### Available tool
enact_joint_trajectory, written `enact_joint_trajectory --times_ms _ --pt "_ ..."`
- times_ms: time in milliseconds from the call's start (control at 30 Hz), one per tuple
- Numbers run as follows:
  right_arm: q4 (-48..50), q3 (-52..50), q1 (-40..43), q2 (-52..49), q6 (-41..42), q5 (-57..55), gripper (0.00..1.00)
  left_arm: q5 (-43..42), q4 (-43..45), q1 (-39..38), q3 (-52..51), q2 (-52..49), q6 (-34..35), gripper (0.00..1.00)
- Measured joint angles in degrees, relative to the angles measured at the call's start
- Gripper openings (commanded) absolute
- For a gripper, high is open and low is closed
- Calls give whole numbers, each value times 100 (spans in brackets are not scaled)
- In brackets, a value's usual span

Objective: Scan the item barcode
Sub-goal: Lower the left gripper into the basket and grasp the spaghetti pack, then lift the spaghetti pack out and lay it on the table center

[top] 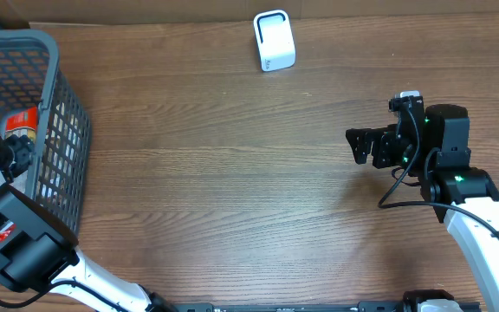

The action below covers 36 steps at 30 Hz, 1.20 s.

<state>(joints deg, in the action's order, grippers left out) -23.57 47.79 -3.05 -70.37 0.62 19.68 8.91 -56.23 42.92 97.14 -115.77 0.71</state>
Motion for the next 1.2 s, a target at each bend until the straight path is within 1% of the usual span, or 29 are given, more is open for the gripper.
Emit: enact_joint_trajectory --times_ms 233,367,667,733,800,833,967,1000,1133,1200 --pt "-2 0 0 0 0 2 100 17 334 -7 -44 2 -638 91" --pt "-2 0 -2 0 2 2 100 26 643 -7 -361 15 -962 92" --pt "-2 0 0 0 0 2 100 39 1270 -2 -922 15 -1355 94" --pt "-2 0 0 0 0 0 100 44 1416 0 -1029 15 -1453 93" --pt "-2 0 0 0 0 2 100 57 1521 -2 -1117 15 -1488 90" --pt "-4 0 0 0 0 2 100 61 1572 -2 -1154 17 -1510 85" --pt "0 0 0 0 0 2 100 74 1622 -2 -1268 48 -1596 52" --pt "-2 0 0 0 0 0 100 74 1615 -7 -1281 48 -1609 48" --pt "-2 0 0 0 0 0 100 48 1582 -24 -1285 74 -1762 21" --pt "-2 0 0 0 2 0 100 63 1547 -35 -1285 107 -1755 12"
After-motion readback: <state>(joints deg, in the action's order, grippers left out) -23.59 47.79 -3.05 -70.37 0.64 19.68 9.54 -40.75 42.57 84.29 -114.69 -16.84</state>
